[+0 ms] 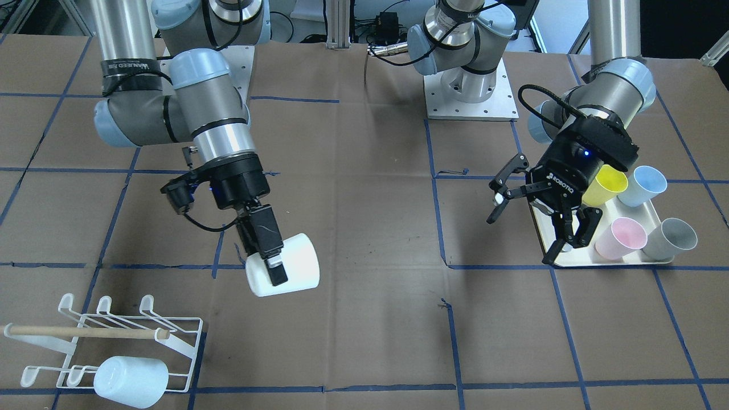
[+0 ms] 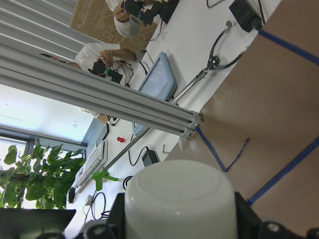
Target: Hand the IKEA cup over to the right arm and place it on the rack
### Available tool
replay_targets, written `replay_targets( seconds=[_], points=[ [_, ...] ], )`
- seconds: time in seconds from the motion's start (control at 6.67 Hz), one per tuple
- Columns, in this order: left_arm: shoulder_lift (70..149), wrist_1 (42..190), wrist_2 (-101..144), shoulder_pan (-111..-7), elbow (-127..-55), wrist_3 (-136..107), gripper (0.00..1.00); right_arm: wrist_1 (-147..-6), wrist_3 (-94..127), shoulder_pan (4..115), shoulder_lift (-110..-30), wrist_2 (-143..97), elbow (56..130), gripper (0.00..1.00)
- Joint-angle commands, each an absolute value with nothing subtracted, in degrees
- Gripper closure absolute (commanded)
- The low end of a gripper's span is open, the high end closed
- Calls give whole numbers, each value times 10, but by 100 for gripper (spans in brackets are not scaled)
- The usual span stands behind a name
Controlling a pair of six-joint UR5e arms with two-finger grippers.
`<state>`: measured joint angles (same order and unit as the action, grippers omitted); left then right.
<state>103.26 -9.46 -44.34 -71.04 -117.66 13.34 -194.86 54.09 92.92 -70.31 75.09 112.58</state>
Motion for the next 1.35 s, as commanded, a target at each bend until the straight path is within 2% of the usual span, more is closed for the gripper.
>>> replay_targets(
  seconds=[0.0,0.3,0.45,0.9,1.2],
  points=[
    [1017,117,-644,-792,-1069,114,1,-1949,300,870,-703,748,1101,84],
    [985,406,-754,-826,-973,97,0,-1949,122,810,-675,744,1049,84],
    [964,530,-768,-827,-956,64,0,-1949,60,786,-647,723,1019,84],
    [886,817,-882,-838,-953,25,0,-1963,-55,714,-577,663,942,84],
    [847,893,-884,-838,-957,18,0,-1965,-104,700,-559,660,941,84]
  ],
)
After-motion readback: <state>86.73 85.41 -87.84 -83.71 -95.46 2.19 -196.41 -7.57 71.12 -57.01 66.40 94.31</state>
